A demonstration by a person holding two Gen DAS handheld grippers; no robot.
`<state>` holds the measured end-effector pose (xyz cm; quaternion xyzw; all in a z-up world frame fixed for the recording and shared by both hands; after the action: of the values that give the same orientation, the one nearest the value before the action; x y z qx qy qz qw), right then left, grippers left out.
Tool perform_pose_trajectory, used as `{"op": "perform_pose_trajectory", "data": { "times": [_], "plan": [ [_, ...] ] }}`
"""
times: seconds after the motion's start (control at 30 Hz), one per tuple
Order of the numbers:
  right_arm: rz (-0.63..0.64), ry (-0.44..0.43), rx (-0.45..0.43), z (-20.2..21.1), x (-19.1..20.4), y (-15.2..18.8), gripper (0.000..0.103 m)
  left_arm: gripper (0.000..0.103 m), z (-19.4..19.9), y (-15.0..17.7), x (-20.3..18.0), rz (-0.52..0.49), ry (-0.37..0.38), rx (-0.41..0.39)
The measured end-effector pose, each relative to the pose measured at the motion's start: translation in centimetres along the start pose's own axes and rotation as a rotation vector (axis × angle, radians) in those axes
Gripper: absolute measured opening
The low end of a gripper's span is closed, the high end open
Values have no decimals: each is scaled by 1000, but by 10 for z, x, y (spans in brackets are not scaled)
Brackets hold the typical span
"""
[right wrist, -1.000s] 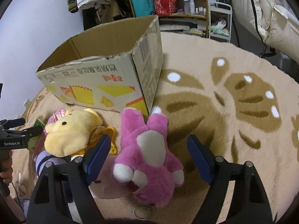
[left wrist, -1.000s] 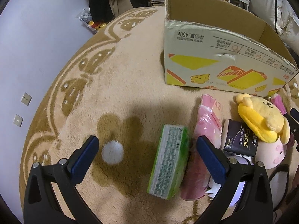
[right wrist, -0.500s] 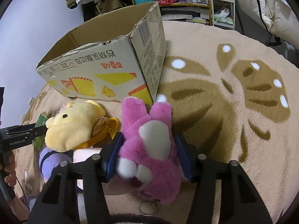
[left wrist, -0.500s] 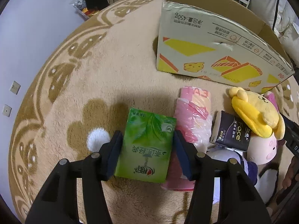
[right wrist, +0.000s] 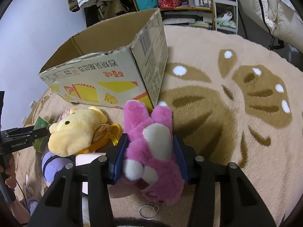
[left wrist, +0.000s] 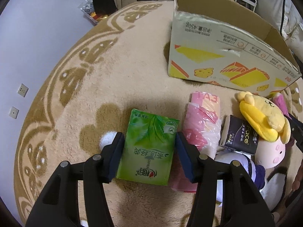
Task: Organize soft objects
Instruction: 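Lift the green tissue pack with the left tool while the right tool lifts the pink bunny toward the box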
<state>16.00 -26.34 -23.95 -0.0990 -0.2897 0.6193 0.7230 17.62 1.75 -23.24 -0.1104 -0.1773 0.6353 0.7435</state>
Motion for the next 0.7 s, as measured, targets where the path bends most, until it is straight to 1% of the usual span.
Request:
{"op": "perform_pose_trajectory", "data": {
  "times": [0.1, 0.17, 0.2, 0.33, 0.37, 0.4, 0.47, 0.53, 0.6, 0.67, 0.7],
  "plan": [
    [-9, -8, 11, -2, -1, 2, 51, 54, 4, -2, 0, -1, -5, -16],
    [-17, -2, 37, -6, -3, 5, 53, 54, 6, -2, -1, -5, -7, -24],
    [-26, 2, 36, -7, -3, 6, 53, 54, 7, -2, -1, -8, -9, -29],
    [7, 17, 24, -3, 0, 6, 49, 54, 15, -6, 1, -9, -37, -64],
    [8, 17, 23, -2, 0, 6, 49, 54, 22, -9, 5, 2, -68, -91],
    [6, 16, 21, -1, 0, 5, 48, 54, 27, -11, 7, 2, -81, -113],
    [-7, 2, 7, 5, 1, 3, 48, 54, 38, -16, 10, 9, -87, -148],
    [-5, -19, -25, 14, 4, -2, 48, 54, 47, -20, 13, 28, -85, -180],
    [15, -20, -66, 26, 8, -8, 48, 54, 59, -27, 15, 36, -81, -227],
    [34, -30, -117, 42, 15, -14, 48, 54, 73, -35, 15, 25, -79, -290],
    [42, -38, -143, 49, 19, -18, 48, 54, 84, -40, 14, 19, -82, -335]
  ]
}}
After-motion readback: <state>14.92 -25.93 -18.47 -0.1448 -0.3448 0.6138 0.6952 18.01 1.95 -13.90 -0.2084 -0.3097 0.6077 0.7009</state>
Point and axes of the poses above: each gripper's, at about its wrist camera, not at the fingertips, and z roughly against the way its jaws point, x to its left, y to its underside, the point moved 10 cm from there along -z, roughly the way its jaws point, and after that the axes turned 5 degrees about -z, right-handed, at the moved point
